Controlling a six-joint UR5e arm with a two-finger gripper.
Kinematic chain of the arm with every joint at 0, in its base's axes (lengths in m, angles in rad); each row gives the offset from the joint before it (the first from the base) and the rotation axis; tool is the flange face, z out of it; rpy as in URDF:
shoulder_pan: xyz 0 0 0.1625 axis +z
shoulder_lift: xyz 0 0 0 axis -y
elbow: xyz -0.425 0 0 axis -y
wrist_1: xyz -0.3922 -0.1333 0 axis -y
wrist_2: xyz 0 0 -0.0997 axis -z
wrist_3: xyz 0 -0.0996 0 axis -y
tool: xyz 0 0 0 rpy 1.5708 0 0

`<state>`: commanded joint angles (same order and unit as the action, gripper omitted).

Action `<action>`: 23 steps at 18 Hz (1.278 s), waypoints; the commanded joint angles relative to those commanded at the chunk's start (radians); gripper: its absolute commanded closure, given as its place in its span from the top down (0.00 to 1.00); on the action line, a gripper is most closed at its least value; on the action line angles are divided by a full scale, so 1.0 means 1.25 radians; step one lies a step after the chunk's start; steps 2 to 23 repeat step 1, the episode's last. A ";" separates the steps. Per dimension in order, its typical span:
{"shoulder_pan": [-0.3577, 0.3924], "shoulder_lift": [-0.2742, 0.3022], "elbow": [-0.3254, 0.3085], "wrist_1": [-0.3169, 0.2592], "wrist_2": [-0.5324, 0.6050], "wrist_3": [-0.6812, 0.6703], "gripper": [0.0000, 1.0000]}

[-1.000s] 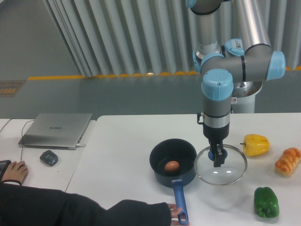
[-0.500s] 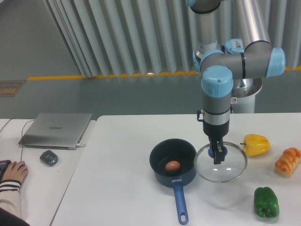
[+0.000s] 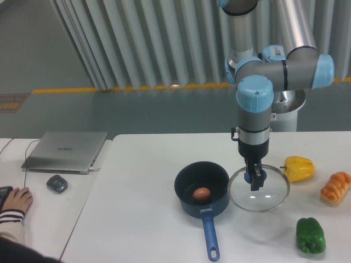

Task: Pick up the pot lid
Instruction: 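Hold the glass lid raised beside the saucepan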

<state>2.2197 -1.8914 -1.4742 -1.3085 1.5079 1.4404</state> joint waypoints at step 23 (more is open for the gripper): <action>0.000 0.000 0.000 -0.001 0.000 0.001 0.37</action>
